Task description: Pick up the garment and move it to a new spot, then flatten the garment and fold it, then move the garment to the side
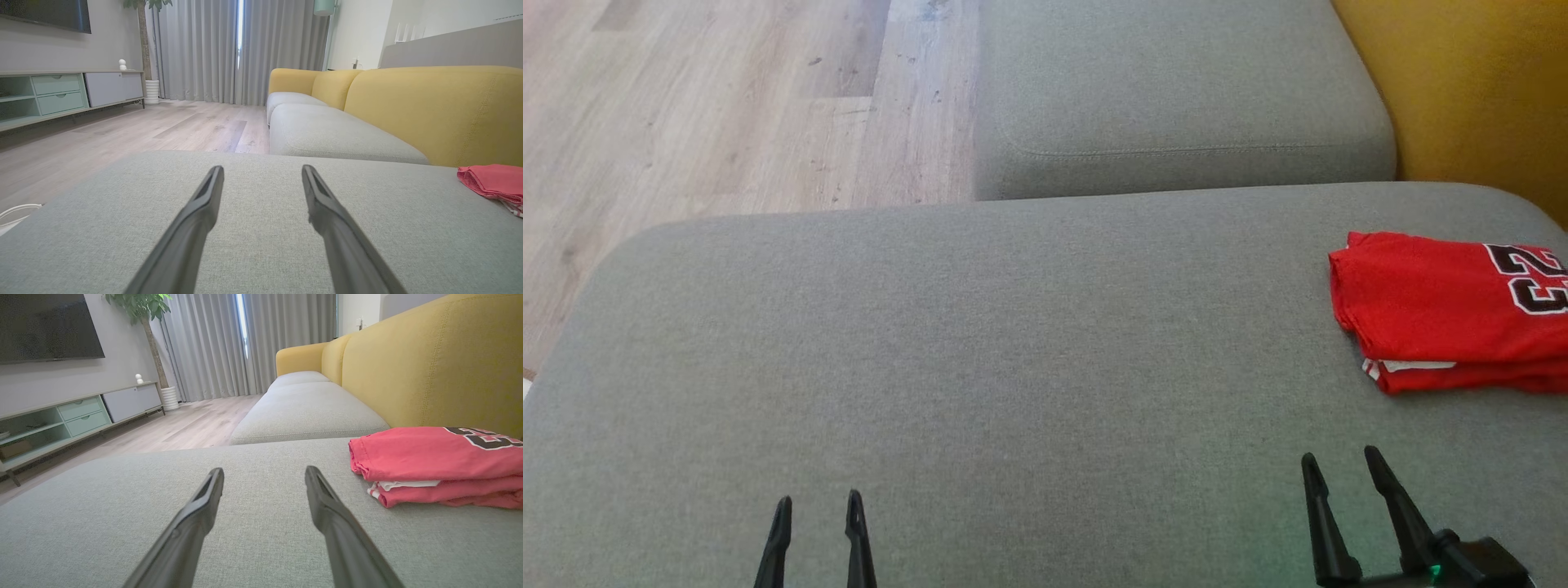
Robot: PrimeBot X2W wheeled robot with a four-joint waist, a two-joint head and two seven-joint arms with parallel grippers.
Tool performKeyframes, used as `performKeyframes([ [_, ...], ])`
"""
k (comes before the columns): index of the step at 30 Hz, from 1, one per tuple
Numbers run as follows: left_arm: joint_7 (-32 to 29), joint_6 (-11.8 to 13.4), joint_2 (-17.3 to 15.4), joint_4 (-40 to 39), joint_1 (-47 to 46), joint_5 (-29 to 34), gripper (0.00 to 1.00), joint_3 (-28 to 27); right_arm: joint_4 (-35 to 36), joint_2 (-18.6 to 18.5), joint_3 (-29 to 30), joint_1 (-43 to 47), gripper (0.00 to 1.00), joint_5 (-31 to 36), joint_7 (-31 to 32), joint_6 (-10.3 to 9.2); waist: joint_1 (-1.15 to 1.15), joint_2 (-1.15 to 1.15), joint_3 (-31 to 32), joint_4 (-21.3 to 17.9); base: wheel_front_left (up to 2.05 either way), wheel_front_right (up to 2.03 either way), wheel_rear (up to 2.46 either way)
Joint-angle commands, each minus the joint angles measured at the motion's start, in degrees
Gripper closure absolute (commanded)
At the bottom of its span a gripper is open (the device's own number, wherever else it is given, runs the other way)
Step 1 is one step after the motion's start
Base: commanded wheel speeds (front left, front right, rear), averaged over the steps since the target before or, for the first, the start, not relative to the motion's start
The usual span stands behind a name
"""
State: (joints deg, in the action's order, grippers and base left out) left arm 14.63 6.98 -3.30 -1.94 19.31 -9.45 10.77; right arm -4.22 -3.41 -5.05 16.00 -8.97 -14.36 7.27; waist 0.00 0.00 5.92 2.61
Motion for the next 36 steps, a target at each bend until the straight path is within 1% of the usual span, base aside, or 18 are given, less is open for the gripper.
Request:
performKeyframes([
  [1,0.37,-0.12,0.42,-1.43,-2.24,0.49,0.0,-2.09,1.95,-0.17,-1.13,-2.28,0.0,0.55,-0.63,0.22,0.0,0.0,0.08,-0.22,0.0,0.0,0.0],
  [11,0.37,-0.31,0.42,-0.9,-2.17,0.59,0.0,-2.2,1.62,0.24,-0.83,-2.67,0.0,0.06,-0.63,0.22,0.0,0.0,0.28,-1.06,0.0,0.0,0.0],
  [12,0.0,-0.44,0.0,0.68,0.0,0.01,1.0,-0.12,-0.15,0.63,0.25,-0.03,1.0,-0.02,0.0,0.0,0.01,0.0,0.29,-1.09,0.0,0.0,0.0],
  [17,-0.16,-0.47,0.02,5.33,0.51,-0.63,1.0,0.19,-4.91,0.63,-0.11,0.64,1.0,-0.62,0.33,0.0,0.01,0.0,0.18,-1.17,0.0,0.0,0.0],
  [36,-2.4,-2.5,-0.68,6.93,-3.23,-13.38,1.0,-1.34,-5.6,-0.08,0.65,-2.65,1.0,-13.37,2.56,0.03,0.01,0.0,-0.73,-1.38,0.0,0.0,0.0],
])
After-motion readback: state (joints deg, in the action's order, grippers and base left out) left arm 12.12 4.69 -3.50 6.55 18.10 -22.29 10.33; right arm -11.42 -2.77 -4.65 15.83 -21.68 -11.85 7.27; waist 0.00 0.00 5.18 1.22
